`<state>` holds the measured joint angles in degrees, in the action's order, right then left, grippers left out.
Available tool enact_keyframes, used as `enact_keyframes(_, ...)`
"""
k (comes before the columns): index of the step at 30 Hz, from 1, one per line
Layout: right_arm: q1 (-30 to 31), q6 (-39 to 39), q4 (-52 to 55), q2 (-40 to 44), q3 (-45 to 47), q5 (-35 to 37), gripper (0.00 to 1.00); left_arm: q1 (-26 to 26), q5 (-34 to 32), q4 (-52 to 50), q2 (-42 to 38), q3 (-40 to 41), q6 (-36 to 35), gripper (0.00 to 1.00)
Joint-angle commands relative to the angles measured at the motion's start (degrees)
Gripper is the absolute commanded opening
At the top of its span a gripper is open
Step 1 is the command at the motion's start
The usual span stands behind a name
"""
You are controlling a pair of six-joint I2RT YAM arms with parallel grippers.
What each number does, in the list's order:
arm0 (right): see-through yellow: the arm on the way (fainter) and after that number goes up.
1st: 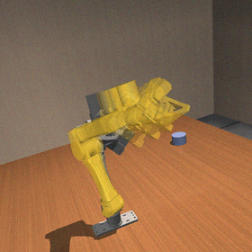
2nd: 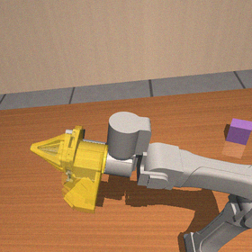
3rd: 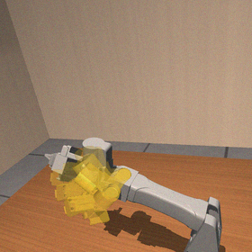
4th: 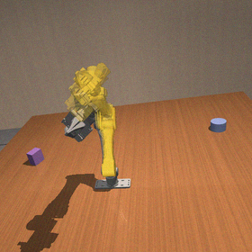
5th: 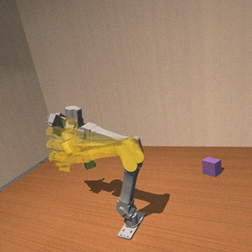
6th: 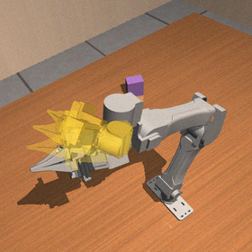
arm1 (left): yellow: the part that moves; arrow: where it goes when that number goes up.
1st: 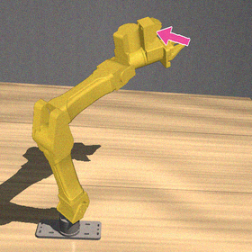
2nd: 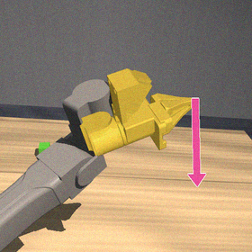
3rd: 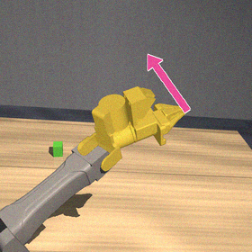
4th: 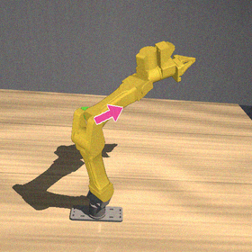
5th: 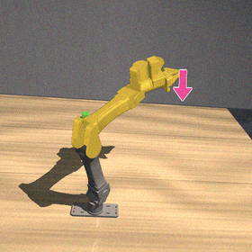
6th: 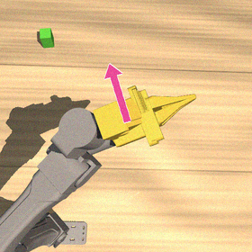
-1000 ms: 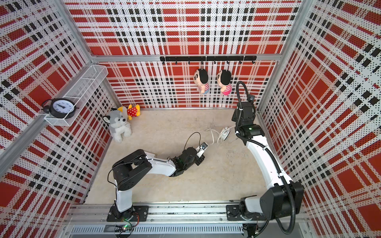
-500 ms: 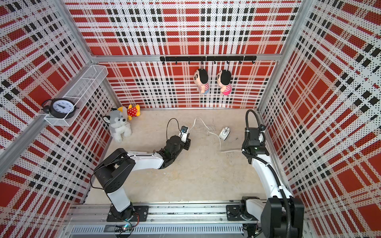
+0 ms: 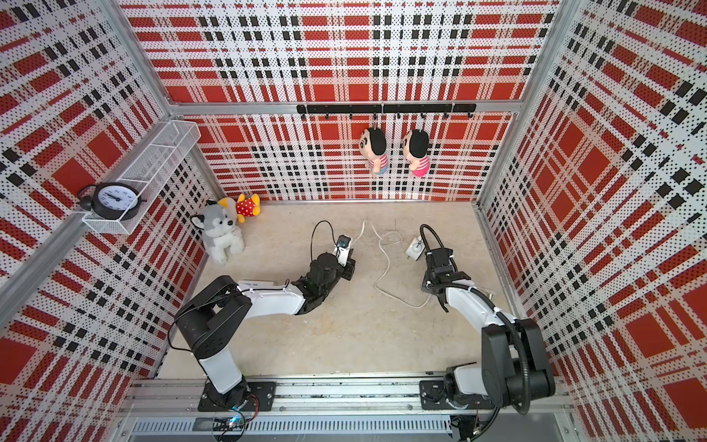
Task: Unwrap the cord wrapped around the power strip
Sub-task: Adjust the power cord at the center of the board.
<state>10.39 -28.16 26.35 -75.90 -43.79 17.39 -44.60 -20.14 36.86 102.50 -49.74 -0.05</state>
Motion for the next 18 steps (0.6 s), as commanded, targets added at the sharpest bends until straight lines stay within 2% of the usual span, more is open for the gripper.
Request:
enact_keyframes(1,0.14,7.03,-3.84,6.51,-5.60,1.92,0.75,-1.08,-0.78,-0.58,-0.72,0.06,-0.68,0.00)
enact_keyframes(4,1.42,15.76,-11.53,7.10,-6.78,-11.02,0.78,-1.61,-0.61,-1.00,-0.72,-0.14,-1.00,0.00)
enact_keyframes(8,8.37,21.18,-20.65,-2.27,-8.37,-25.20,0.78,-1.90,-0.60,-1.18,-0.72,-0.09,-0.77,0.00)
enact_keyframes(11,9.99,22.59,-26.10,-10.44,-10.00,-27.74,0.74,-1.98,-0.67,-1.40,-0.92,0.01,-0.63,0.00)
enact_keyframes(14,10.04,23.52,-34.94,-14.92,-9.32,-29.38,0.73,-1.98,-0.77,-1.78,-1.30,0.02,-0.71,0.00)
enact_keyframes(18,10.17,24.60,-38.11,-21.37,-12.24,-29.27,0.70,-1.79,-0.95,-1.99,-1.42,-0.07,-0.74,0.00)
